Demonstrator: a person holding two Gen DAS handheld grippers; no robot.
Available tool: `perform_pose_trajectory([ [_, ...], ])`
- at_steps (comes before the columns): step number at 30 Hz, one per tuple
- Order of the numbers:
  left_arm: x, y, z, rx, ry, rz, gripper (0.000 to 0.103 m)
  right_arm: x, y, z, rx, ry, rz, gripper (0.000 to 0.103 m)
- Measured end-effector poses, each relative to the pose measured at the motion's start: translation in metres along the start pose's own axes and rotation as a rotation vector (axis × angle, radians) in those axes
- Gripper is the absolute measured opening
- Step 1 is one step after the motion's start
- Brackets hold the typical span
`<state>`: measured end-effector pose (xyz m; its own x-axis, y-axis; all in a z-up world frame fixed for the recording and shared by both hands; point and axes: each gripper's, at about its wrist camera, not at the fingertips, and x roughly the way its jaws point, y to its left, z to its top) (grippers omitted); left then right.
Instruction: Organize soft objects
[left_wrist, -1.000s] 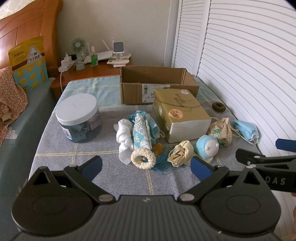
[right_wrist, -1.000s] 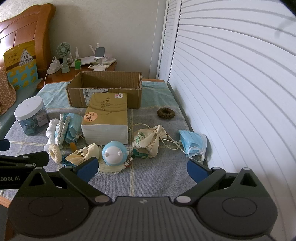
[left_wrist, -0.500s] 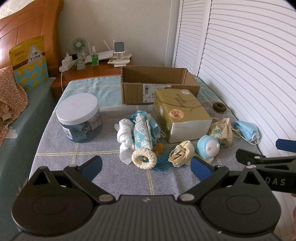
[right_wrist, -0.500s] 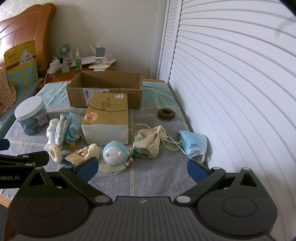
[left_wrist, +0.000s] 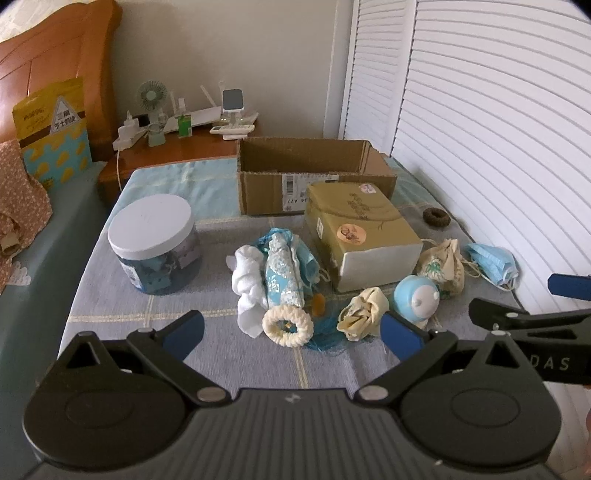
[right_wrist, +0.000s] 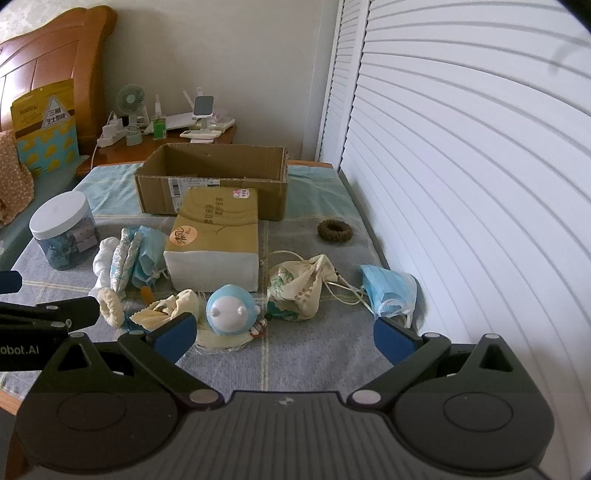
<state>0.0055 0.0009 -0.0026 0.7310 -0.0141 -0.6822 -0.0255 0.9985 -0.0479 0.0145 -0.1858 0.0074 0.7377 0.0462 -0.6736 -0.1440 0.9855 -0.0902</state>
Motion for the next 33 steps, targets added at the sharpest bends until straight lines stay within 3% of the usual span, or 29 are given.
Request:
perform_pose_trajectory([
  [10,0.008,0.005,-0.002,0.068,-0.038,-0.041,0.101,0.011,0.009,-0.002,-0.061,-0.017,0.019,0.103],
  [23,0.037,0.021,-0.016,0.041,-0.029,-0.126,0.100,0.038,0.010,-0.015,-0.148,-0.013,0.064,0.103],
  [26,0.044,0.021,-0.019,0.059,-0.029,-0.132,0.095,0.045,0.007,-0.018,-0.144,-0.010,0.085,0.103],
  [33,0.062,0.025,-0.022,0.071,-0.018,-0.148,0.072,0.057,0.006,-0.024,-0.156,0.003,0.113,0.103],
])
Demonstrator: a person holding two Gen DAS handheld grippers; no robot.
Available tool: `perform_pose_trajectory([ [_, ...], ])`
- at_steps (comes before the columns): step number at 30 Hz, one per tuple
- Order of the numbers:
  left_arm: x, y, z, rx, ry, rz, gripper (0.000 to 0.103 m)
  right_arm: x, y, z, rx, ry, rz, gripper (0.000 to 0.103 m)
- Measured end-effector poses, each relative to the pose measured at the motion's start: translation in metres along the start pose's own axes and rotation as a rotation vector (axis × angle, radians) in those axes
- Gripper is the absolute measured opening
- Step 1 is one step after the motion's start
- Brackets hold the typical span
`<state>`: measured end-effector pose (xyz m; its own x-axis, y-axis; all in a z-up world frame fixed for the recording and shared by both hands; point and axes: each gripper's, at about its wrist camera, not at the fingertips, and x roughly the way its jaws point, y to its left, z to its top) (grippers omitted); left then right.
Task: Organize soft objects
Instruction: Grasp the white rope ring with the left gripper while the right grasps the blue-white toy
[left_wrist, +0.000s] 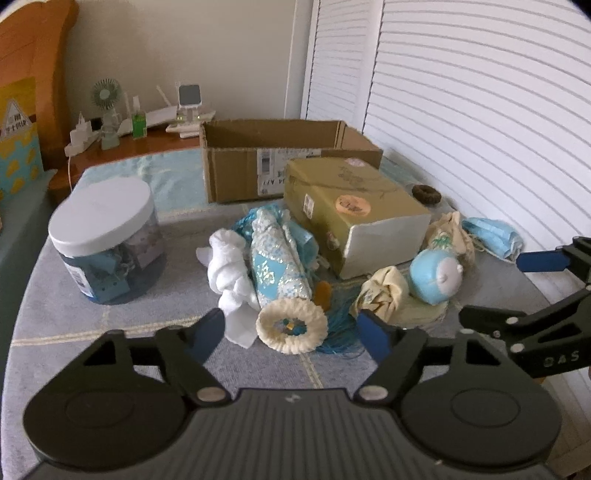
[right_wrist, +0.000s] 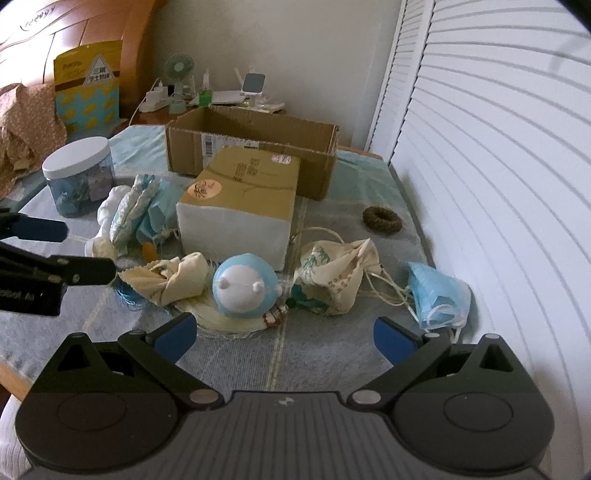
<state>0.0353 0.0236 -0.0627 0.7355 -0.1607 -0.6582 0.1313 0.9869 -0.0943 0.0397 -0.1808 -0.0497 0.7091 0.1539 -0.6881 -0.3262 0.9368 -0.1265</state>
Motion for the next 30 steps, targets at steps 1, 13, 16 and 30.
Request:
perform_pose_trajectory([
  [1,0.004,0.001,0.000,-0.007,0.009,-0.004,0.070,0.001,-0.001,0.000,0.006,0.003,0.004,0.103],
  [13,0.018,0.004,-0.004,-0.038,0.038,-0.046,0.038,0.004,-0.006,0.003,0.024,-0.010,0.030,0.103],
  [16,0.012,0.004,-0.003,-0.045,0.032,-0.047,0.038,0.005,-0.006,0.003,0.029,-0.021,0.041,0.103],
  [30,-0.011,0.006,0.000,-0.026,0.036,-0.028,0.038,0.031,0.010,0.014,-0.007,-0.027,0.109,0.062],
])
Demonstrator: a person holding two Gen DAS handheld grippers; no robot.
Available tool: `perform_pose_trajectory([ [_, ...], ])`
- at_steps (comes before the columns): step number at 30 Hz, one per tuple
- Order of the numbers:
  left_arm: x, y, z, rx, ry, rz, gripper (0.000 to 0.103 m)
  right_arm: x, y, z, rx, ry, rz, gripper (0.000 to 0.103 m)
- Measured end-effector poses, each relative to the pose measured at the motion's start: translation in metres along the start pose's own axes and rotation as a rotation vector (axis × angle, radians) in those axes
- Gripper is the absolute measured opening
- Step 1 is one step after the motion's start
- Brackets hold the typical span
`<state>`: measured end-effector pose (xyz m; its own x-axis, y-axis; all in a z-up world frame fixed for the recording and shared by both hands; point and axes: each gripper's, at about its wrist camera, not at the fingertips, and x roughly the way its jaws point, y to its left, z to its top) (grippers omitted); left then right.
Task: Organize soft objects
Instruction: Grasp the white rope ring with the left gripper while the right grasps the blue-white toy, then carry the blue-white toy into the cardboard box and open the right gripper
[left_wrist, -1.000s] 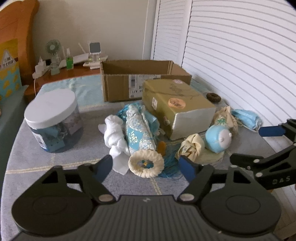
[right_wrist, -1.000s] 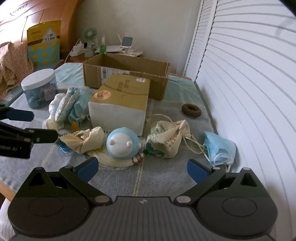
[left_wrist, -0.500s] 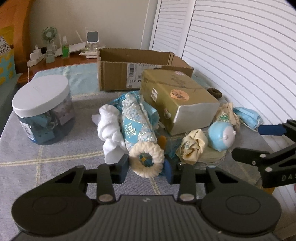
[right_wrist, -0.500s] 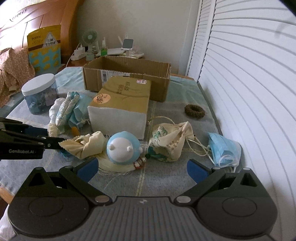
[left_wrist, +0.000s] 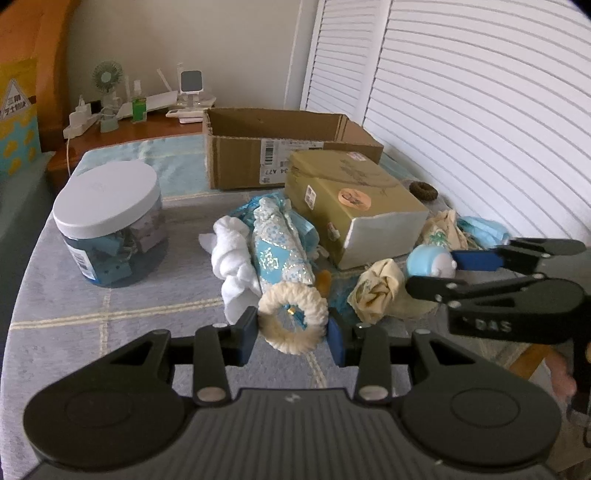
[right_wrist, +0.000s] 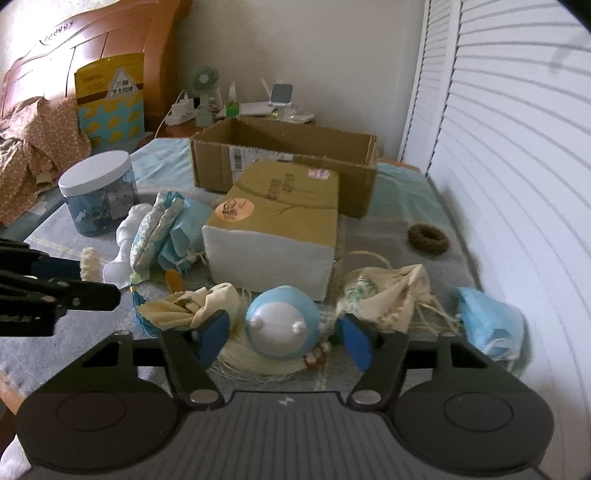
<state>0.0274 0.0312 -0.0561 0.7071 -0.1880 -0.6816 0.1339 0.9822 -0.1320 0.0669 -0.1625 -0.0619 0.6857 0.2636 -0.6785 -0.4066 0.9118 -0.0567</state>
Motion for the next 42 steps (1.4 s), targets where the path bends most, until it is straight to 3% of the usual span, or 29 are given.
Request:
perform_pose_trajectory([
  [2,-0.001,-0.001,0.000,0.009,0.005,0.000,0.038,0.005,0.001,0.000,0.001,0.018,-0.007,0.053],
  [20,-0.010,-0.002,0.006,0.081,0.026,-0.003,0.038,-0.023,-0.005,0.015,0.021,-0.027,-0.023,0.052],
  [33,-0.019,0.008,0.022,0.127,0.031,-0.020,0.038,-0.050,-0.006,0.046,-0.002,-0.071,-0.053,0.052],
  [42,-0.019,0.015,0.034,0.130,0.013,-0.030,0.038,-0.051,-0.020,0.094,0.016,-0.153,-0.042,0.052],
])
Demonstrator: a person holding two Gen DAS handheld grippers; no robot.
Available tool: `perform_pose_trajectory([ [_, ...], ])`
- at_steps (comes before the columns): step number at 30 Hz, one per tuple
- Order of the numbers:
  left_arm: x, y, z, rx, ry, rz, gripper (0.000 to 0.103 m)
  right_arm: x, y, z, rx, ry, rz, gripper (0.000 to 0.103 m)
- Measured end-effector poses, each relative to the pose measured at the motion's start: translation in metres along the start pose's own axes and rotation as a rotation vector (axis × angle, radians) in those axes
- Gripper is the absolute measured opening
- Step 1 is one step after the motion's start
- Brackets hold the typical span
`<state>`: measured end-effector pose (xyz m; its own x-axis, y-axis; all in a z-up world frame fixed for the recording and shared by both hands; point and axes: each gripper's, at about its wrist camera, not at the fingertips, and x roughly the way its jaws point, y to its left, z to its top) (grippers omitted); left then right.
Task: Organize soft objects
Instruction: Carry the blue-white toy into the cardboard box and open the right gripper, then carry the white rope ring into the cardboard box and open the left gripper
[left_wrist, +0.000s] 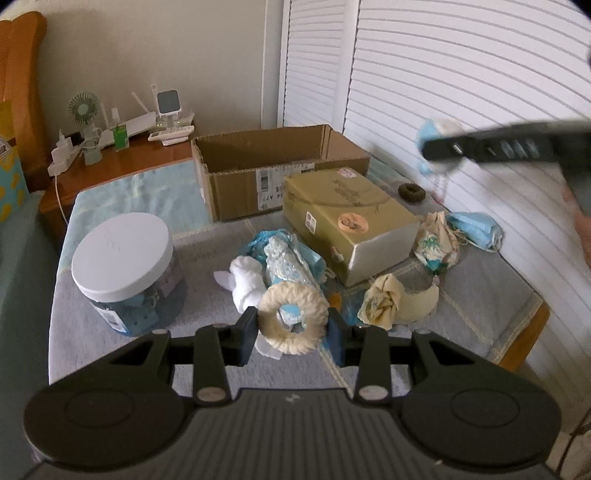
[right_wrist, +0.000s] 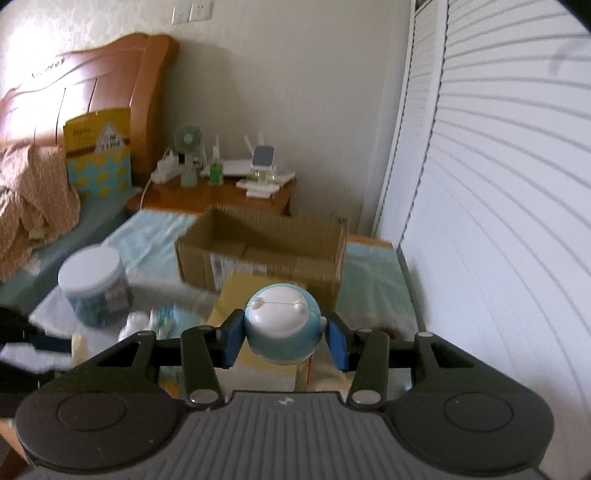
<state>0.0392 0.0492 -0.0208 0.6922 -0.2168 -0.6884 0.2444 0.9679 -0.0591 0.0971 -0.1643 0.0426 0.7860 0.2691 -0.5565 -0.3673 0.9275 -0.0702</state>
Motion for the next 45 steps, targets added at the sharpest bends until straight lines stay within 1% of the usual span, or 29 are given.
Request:
perform_pose_trajectory([
  [7,0.000,0.008,0.003,-0.013,-0.007,-0.003,0.038,0.060,-0.015,0.056,0.017,-0.002,0.020,0.052],
  [10,0.000,0.013,0.003,-0.029,-0.009,-0.002,0.038,0.093,-0.019,0.073,0.035,0.026,0.036,0.052],
  [15,0.003,0.019,0.003,-0.053,-0.006,0.006,0.038,0.142,-0.027,0.084,0.070,0.110,0.065,0.052],
  [18,0.005,0.021,0.005,-0.060,-0.003,0.016,0.038,0.161,-0.029,0.083,0.070,0.142,0.058,0.053],
  [19,0.006,0.022,0.005,-0.061,-0.002,0.018,0.038,0.164,-0.030,0.083,0.073,0.147,0.051,0.053],
  [20,0.006,0.022,0.005,-0.060,-0.001,0.021,0.038,0.166,-0.030,0.082,0.071,0.150,0.046,0.057],
  [21,0.007,0.022,0.006,-0.059,0.000,0.022,0.038,0.166,-0.030,0.081,0.068,0.154,0.037,0.061],
  [25,0.009,0.022,0.009,-0.056,0.001,0.024,0.038,0.153,-0.031,0.074,0.086,0.143,0.026,0.067],
  [26,0.009,0.021,0.010,-0.052,0.002,0.024,0.038,0.146,-0.032,0.071,0.093,0.137,0.021,0.072],
  [27,0.009,0.021,0.012,-0.048,0.001,0.025,0.038,0.139,-0.031,0.068,0.095,0.130,0.016,0.080],
  [28,0.009,0.020,0.013,-0.042,-0.002,0.026,0.038,0.130,-0.030,0.065,0.098,0.119,0.011,0.085],
  [30,0.008,0.019,0.019,-0.030,-0.003,0.021,0.038,0.112,-0.028,0.058,0.103,0.090,0.004,0.099],
  [31,0.008,0.019,0.023,-0.027,-0.004,0.015,0.038,0.102,-0.026,0.055,0.103,0.077,0.007,0.101],
  [32,0.008,0.018,0.029,-0.018,-0.007,0.007,0.038,0.093,-0.025,0.051,0.102,0.064,0.013,0.103],
  [36,0.010,0.011,0.052,0.030,-0.018,0.004,0.038,0.056,-0.019,0.028,0.098,0.035,0.037,0.103],
  [39,0.017,0.004,0.075,0.068,-0.033,-0.003,0.038,0.037,-0.018,0.006,0.115,0.028,0.018,0.103],
  [42,0.033,-0.005,0.102,0.100,-0.044,-0.001,0.038,0.025,-0.020,-0.015,0.141,0.052,0.016,0.103],
  [45,0.057,-0.013,0.130,0.113,-0.038,-0.009,0.038,0.019,-0.023,-0.032,0.155,0.081,0.008,0.103],
])
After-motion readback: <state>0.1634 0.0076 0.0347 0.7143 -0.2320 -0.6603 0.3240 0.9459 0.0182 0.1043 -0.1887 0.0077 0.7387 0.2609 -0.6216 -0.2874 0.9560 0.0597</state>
